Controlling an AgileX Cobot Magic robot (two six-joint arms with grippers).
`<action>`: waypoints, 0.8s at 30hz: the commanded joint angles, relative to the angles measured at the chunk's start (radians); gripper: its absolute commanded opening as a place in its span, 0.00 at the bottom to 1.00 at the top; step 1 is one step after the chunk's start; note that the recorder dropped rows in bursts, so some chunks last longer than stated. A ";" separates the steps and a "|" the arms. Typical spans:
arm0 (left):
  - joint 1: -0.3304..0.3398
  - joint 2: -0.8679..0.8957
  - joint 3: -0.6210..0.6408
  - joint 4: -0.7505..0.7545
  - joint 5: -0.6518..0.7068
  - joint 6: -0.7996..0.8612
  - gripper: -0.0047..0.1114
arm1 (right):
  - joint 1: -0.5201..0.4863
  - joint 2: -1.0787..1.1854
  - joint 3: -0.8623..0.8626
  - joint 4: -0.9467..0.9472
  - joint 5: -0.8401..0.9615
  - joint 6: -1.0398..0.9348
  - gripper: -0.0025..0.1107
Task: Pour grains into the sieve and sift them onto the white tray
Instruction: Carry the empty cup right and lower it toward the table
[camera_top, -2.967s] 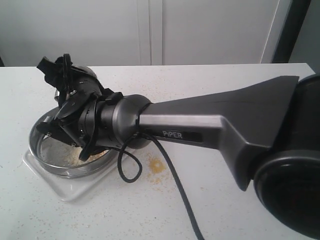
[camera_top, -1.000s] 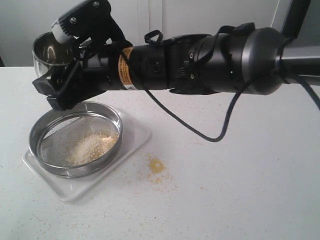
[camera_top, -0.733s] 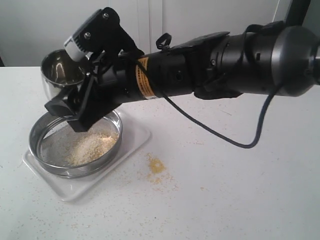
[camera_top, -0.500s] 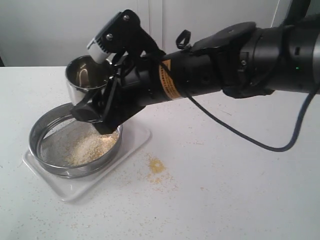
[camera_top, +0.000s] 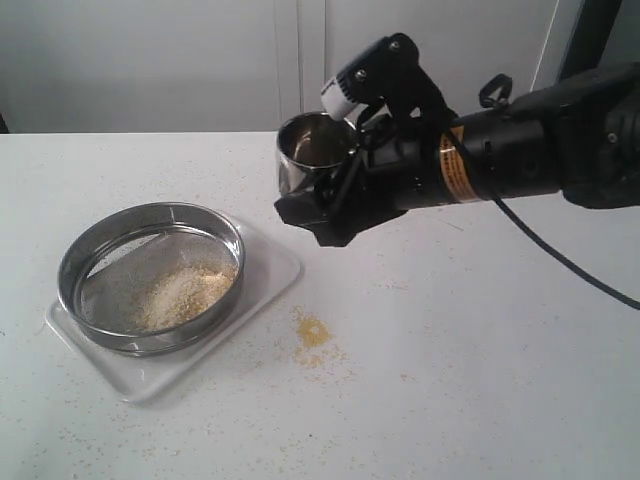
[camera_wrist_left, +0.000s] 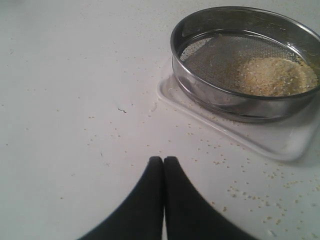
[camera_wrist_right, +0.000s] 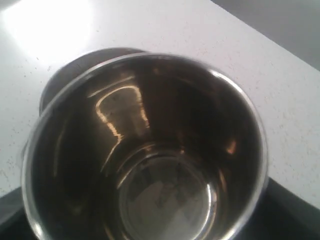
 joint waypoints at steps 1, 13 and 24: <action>0.001 -0.004 0.004 -0.006 -0.001 0.000 0.04 | -0.075 -0.012 0.050 0.006 0.008 -0.005 0.02; 0.001 -0.004 0.004 -0.006 -0.001 0.000 0.04 | -0.264 -0.010 0.131 0.166 0.116 -0.053 0.02; 0.001 -0.004 0.004 -0.006 -0.001 0.000 0.04 | -0.308 0.133 0.154 0.602 0.071 -0.405 0.02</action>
